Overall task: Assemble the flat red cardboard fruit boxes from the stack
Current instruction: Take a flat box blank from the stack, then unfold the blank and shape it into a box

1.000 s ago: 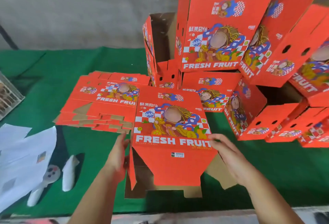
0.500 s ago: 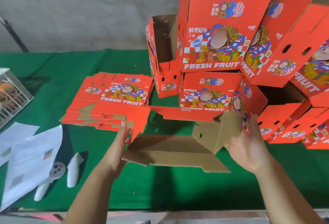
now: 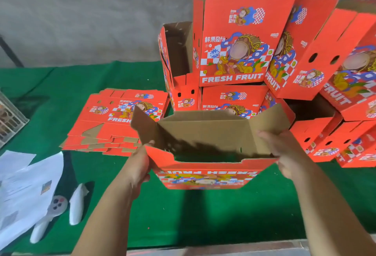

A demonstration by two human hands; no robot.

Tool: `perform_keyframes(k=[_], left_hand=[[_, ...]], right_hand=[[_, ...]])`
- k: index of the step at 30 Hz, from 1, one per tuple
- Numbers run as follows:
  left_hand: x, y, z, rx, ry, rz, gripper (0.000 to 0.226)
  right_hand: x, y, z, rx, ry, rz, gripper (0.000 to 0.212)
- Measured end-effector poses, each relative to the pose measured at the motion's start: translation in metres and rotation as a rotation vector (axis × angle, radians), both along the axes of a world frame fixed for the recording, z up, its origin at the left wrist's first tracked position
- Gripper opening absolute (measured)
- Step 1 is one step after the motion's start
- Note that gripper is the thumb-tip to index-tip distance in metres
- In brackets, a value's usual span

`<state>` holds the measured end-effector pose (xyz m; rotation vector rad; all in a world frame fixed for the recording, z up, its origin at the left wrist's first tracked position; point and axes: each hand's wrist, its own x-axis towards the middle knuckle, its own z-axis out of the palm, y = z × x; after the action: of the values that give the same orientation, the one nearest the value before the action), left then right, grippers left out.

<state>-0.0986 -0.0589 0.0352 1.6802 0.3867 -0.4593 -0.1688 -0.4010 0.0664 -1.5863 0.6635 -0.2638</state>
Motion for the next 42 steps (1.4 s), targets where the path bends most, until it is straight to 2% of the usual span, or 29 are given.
perform_keyframes(k=[2,5,7,11,13,15,16,18,19,20,21,22,24,25,27,29,31,35,40,42], left_hand=[[0.0,-0.01,0.0,0.041,-0.103,0.053,0.032],[0.003,-0.03,-0.001,-0.09,-0.299,0.181,0.021],[0.009,-0.043,-0.002,-0.09,-0.44,0.267,0.026],[0.011,-0.058,-0.007,0.194,-0.686,0.345,0.038],[0.008,-0.061,-0.005,0.365,-0.781,0.324,0.042],[0.006,-0.063,0.001,0.565,-0.865,0.257,0.046],[0.005,-0.065,0.005,0.639,-0.895,0.22,0.049],[0.002,-0.069,0.013,0.702,-0.929,0.183,0.057],[0.002,-0.071,0.015,0.709,-0.937,0.177,0.058],[0.003,-0.072,0.016,0.715,-0.943,0.172,0.059],[0.003,-0.072,0.016,0.721,-0.945,0.167,0.062],[0.004,-0.071,0.016,0.725,-0.954,0.163,0.064],[0.004,-0.069,0.013,0.72,-0.983,0.149,0.066],[0.002,-0.068,0.011,0.719,-1.001,0.139,0.068],[-0.001,-0.065,0.007,0.736,-1.039,0.111,0.071],[-0.003,-0.059,0.003,0.758,-1.072,0.072,0.069],[-0.005,-0.054,-0.003,0.781,-1.106,-0.006,0.062],[0.0,-0.05,-0.005,0.814,-1.077,-0.275,0.045],[0.019,-0.057,-0.004,1.136,-0.767,-0.495,0.064],[0.026,-0.063,0.002,1.172,-0.721,-0.542,0.065]], right_hand=[[0.001,0.005,-0.004,0.004,-0.033,0.014,0.013],[0.001,0.01,-0.014,0.085,-0.093,0.009,0.02],[0.002,0.009,-0.018,0.17,-0.133,-0.028,0.024],[0.008,0.001,-0.029,0.246,-0.206,-0.042,0.041],[0.01,0.0,-0.032,0.227,-0.214,-0.056,0.039],[0.01,0.007,-0.03,0.135,-0.319,-0.173,0.033],[0.007,0.012,-0.031,0.012,-0.426,-0.275,0.031],[-0.001,0.022,-0.031,-0.516,-0.572,-0.454,0.028],[-0.005,0.028,-0.03,-0.826,-0.615,-0.418,0.023],[-0.007,0.036,-0.031,-1.071,-0.657,-0.293,0.017],[-0.008,0.045,-0.032,-1.182,-0.664,-0.109,0.014],[-0.005,0.053,-0.031,-1.203,-0.608,0.081,0.018],[0.002,0.067,-0.025,-1.182,-0.288,0.364,0.039],[0.007,0.069,-0.023,-1.179,-0.124,0.41,0.052],[0.018,0.07,-0.021,-1.081,0.073,0.465,0.075],[0.028,0.068,-0.023,-1.026,0.179,0.543,0.088],[0.031,0.069,-0.026,-1.05,0.246,0.591,0.093],[0.028,0.068,-0.029,-1.117,0.146,0.539,0.087],[0.01,0.07,-0.031,-1.189,-0.014,0.292,0.069],[0.004,0.066,-0.031,-1.188,-0.16,0.24,0.055]])
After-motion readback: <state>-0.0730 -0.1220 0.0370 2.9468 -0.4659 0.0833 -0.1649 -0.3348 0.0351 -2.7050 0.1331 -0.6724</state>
